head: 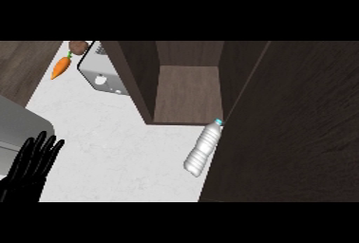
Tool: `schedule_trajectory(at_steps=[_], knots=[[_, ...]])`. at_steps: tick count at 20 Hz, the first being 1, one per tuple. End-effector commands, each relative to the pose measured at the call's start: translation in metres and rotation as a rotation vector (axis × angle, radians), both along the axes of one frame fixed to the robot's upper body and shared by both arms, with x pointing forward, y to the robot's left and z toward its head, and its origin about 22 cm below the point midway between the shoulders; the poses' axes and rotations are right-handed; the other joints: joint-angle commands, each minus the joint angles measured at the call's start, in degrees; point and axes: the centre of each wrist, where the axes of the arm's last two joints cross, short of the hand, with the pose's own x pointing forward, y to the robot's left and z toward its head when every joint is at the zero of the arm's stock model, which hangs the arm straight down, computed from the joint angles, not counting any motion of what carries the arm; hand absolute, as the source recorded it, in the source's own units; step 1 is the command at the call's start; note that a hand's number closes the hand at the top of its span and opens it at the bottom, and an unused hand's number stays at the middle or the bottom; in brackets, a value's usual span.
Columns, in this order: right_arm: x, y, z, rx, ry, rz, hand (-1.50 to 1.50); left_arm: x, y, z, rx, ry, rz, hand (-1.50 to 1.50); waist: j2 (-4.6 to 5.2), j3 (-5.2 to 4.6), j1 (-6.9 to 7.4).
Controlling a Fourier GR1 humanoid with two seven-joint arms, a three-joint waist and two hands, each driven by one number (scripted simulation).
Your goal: Pick up the bottled water, place it into the cabinet and close the cabinet
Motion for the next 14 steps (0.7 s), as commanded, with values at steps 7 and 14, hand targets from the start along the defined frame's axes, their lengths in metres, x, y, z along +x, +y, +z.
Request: schedule_trajectory(at_steps=[7,14], knots=[[-0.017,0.113,0.025,-0.07,-0.179,-0.014,1.5,-0.005,0.021,0.035,0.014,0.0,-0.042,-1.5,0.17,0.03,0.59],[0.004,0.176,0.029,-0.047,-0.108,-0.126,1.5,-0.019,0.018,0.048,-0.002,-0.006,-0.051,-1.5,0.75,0.2,2.35]])
